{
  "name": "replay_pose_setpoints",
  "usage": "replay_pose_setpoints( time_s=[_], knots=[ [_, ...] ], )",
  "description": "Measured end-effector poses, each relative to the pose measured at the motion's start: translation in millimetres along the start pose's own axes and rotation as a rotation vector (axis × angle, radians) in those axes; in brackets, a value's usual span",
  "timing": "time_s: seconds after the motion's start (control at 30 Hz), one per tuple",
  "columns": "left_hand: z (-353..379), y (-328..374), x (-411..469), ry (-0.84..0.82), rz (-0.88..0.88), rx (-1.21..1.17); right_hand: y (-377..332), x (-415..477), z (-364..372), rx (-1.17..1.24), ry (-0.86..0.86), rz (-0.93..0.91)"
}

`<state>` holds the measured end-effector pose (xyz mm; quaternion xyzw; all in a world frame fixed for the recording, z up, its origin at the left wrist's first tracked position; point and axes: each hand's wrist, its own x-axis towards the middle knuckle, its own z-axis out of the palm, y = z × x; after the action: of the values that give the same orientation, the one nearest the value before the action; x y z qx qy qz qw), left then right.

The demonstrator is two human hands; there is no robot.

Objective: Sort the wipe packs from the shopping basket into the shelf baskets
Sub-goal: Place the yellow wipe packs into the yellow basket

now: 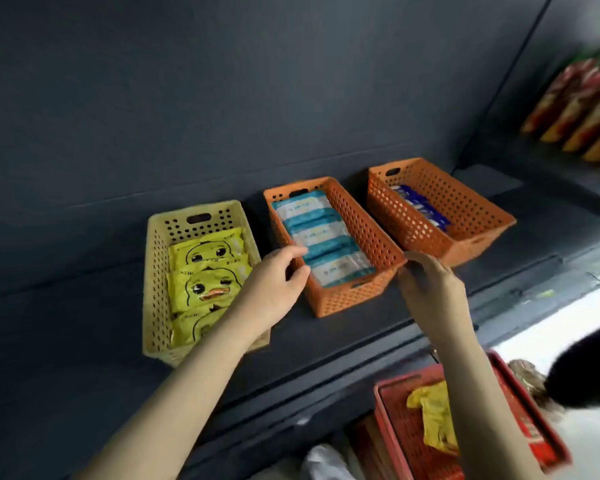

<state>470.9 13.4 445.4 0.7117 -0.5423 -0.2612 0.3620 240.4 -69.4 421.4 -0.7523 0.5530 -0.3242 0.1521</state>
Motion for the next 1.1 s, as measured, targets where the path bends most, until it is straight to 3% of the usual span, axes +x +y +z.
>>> replay_pose_setpoints(
  time_s=[0.17,0.5,0.77,1.1],
  knots=[
    [29,-5,-69,-0.082,0.174,-0.161,12,-116,-26,0.004,-0.107,0.255],
    [144,-38,-143,-0.425,0.016,-0.169,98,-254,-24,0.078,-0.175,0.703],
    [268,-47,-139,-0.551,-0.210,-0.051,217,-260,-41,0.110,-0.267,0.900],
    [451,-71,-104,-0.714,-0.427,0.125,403,-207,-21,0.131,-0.498,0.971]
  ],
)
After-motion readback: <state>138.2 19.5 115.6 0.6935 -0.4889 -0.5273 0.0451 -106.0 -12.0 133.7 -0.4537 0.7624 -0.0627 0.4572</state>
